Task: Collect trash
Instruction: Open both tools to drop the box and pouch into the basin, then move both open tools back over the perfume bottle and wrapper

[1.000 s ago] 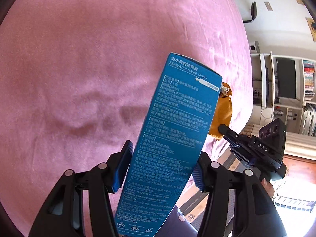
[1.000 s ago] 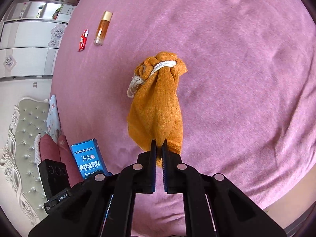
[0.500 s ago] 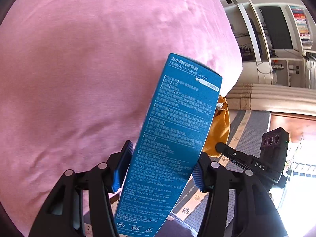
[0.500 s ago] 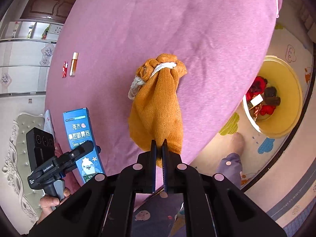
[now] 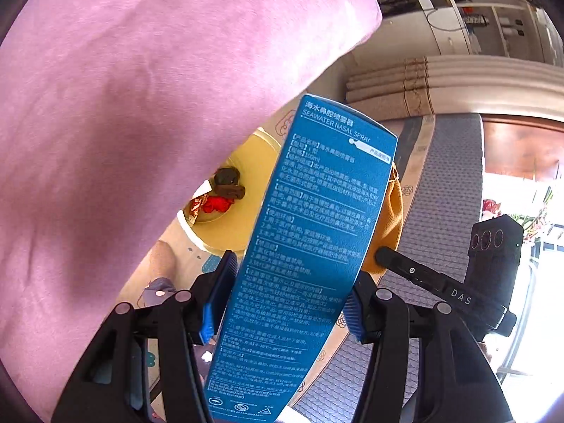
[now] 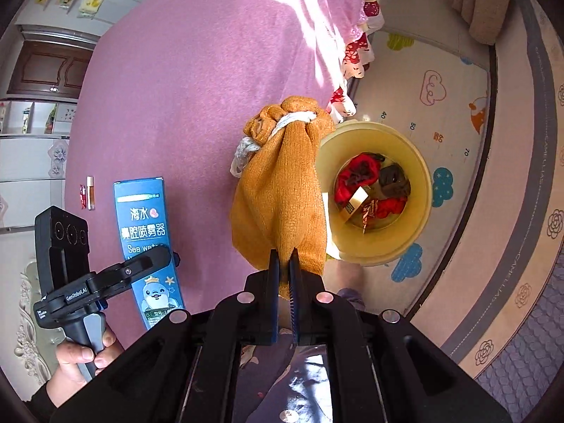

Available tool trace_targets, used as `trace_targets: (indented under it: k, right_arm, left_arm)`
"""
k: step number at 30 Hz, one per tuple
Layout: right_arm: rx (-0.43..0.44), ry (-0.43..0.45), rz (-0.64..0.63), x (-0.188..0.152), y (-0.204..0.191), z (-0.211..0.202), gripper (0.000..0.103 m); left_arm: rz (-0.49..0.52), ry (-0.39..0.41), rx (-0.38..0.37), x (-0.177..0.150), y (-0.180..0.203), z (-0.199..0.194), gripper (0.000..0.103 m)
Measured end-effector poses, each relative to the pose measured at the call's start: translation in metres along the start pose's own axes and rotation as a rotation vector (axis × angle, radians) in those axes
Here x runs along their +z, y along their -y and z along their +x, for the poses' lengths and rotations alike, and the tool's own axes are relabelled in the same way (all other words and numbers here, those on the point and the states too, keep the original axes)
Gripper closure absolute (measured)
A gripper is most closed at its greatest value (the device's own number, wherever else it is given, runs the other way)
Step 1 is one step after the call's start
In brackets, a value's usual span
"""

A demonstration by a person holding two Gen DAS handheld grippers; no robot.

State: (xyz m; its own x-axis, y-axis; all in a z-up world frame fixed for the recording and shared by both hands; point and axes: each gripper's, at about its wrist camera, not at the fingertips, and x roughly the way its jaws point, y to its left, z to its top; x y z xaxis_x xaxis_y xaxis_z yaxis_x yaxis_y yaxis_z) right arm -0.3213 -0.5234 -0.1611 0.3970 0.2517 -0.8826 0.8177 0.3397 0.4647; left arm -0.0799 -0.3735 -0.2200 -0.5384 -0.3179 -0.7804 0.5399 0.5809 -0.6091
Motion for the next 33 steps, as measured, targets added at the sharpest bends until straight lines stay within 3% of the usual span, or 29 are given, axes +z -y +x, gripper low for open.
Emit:
trace_targets:
  k: [7,8,9,10,11,17,25,33]
  right_arm:
    - [-0.01,-0.015,0.052,0.004,0.05,0.002,0.097]
    - [-0.01,-0.017,0.059,0.005,0.054,0.003,0.093]
    - [-0.019,-0.014,0.069,0.006,0.058,0.003,0.092]
    - [-0.023,-0.011,0.079,0.006,0.062,0.002,0.08]
    - [-0.025,-0.002,0.085,0.007,0.066,0.001,0.064]
    - [-0.001,0.008,0.126,0.012,0.082,-0.004,0.062]
    - [0.036,-0.017,0.117,0.017,0.064,0.0,0.062]
    - [0.058,-0.049,-0.032,0.03,-0.031,0.014,0.062]
  left_arm:
    - [0.074,-0.09,0.029,0.016,0.05,0.061,0.047]
    - [0.081,-0.104,0.034,0.019,0.056,0.068,0.046]
    - [0.092,-0.116,0.041,0.02,0.061,0.074,0.036]
    - [0.103,-0.119,0.054,0.025,0.066,0.079,0.023]
    - [0.114,-0.113,0.07,0.026,0.069,0.081,0.021]
    - [0.128,-0.122,0.098,0.031,0.063,0.079,0.021]
    - [0.053,-0.041,0.08,0.037,0.041,0.037,0.021]
    - [-0.058,0.108,0.059,0.034,-0.017,-0.05,0.021]
